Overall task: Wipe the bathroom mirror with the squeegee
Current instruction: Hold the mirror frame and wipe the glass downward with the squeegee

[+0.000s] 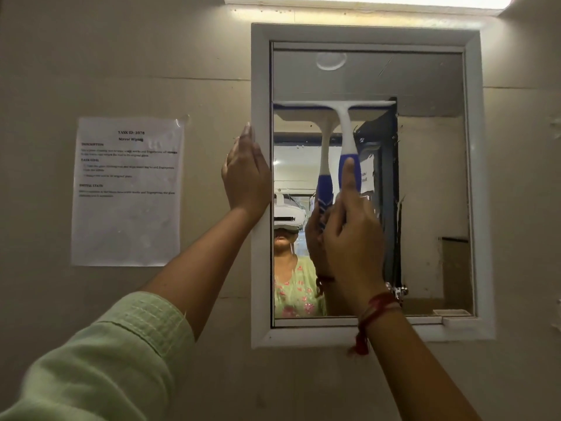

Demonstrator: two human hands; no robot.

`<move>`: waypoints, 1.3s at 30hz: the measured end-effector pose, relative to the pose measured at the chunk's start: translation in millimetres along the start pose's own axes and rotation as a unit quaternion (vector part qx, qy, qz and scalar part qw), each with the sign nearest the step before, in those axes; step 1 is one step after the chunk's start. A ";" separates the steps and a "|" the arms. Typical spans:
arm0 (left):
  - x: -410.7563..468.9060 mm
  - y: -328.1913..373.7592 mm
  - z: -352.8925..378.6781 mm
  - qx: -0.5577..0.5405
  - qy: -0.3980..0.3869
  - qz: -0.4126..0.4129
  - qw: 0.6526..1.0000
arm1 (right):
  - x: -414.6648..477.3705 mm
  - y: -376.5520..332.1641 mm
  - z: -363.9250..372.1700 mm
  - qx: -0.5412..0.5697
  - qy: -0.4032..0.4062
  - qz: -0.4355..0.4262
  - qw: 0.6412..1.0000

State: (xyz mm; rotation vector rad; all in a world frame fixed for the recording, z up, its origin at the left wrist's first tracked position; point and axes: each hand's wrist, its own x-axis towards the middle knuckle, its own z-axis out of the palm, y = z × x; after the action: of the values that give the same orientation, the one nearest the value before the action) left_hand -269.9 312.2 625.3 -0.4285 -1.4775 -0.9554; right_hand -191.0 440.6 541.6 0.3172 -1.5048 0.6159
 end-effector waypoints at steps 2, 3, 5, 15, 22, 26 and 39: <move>-0.5 1.0 -0.8 0.000 0.000 0.002 1.000 | 2.3 0.9 -0.7 0.000 0.001 -0.003 1.000; -0.2 1.2 -0.8 -0.001 -0.001 0.003 1.000 | 11.1 0.4 -0.9 0.002 0.004 -0.002 1.000; 0.3 0.6 -0.6 -0.003 0.001 0.000 1.000 | 31.6 -3.1 -1.0 0.014 0.004 0.001 1.000; 0.1 0.5 -0.4 -0.007 0.003 -0.001 1.000 | -32.3 5.3 -4.5 0.019 -0.017 0.005 1.000; -0.1 -1.5 0.9 -0.021 0.011 -0.005 1.000 | 6.6 3.4 0.2 0.028 0.005 0.005 1.000; -0.3 -1.5 0.9 -0.014 0.013 0.002 1.000 | -40.0 8.7 -0.8 0.017 -0.014 0.001 1.000; -0.1 -1.7 1.3 -0.017 0.008 0.001 1.000 | -59.9 7.6 -1.5 0.027 -0.010 0.008 1.000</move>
State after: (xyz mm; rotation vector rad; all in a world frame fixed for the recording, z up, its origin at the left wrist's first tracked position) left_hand -272.0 312.2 624.9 -0.4459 -1.4479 -0.9828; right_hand -191.2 436.7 481.3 0.3541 -1.5135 0.6688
